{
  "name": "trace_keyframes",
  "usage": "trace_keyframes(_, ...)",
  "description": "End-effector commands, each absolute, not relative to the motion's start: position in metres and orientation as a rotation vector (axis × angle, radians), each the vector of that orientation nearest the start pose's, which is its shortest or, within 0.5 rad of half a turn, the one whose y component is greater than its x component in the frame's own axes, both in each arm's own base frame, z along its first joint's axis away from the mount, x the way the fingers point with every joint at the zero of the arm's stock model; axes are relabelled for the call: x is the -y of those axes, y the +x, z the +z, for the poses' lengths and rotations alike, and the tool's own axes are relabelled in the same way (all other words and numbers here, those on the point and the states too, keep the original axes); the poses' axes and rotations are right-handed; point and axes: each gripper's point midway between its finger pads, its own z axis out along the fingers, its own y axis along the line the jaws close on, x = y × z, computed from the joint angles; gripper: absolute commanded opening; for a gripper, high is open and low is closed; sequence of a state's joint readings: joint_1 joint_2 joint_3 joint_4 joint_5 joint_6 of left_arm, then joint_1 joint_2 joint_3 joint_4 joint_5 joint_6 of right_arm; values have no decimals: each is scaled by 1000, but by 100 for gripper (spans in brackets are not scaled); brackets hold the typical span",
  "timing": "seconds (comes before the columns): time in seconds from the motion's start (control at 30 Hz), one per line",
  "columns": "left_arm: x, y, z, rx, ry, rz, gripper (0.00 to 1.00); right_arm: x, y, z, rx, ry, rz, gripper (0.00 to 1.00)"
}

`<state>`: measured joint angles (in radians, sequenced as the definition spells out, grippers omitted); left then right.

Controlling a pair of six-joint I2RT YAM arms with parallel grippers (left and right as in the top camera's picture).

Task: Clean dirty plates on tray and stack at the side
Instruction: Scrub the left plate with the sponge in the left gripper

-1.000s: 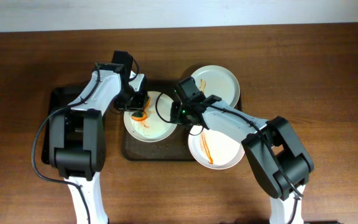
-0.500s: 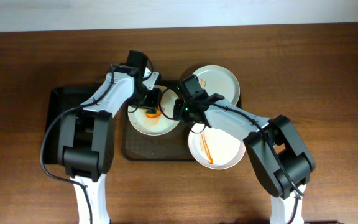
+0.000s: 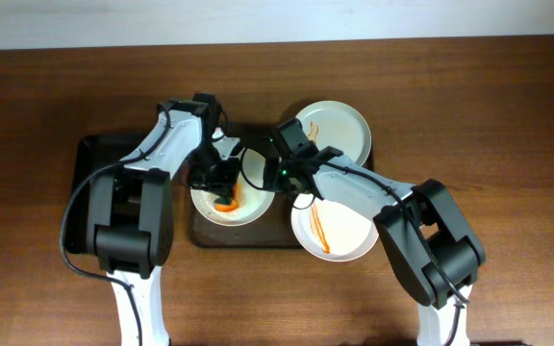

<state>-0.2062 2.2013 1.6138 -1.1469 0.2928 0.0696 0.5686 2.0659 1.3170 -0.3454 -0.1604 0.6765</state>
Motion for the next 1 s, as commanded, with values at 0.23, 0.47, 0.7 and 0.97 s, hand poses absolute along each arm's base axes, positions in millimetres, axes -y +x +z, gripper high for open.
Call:
trace_keyframes(0.23, 46, 397, -25, -3047, -525, 404, 0, -274, 384, -6, -2816, 127, 540, 4)
trace_keyframes(0.47, 101, 331, -18, -3452, 125, -173, 0, -274, 384, -6, -2818, 127, 541, 4)
trace_keyframes(0.7, 134, 386, -24, -3215, -2, -421, 0, -273, 382, -7, -2825, 127, 539, 4)
trace_keyframes(0.97, 95, 472, 87, -2956, -101, 6, 0, -273, 382, -7, -2828, 128, 537, 4)
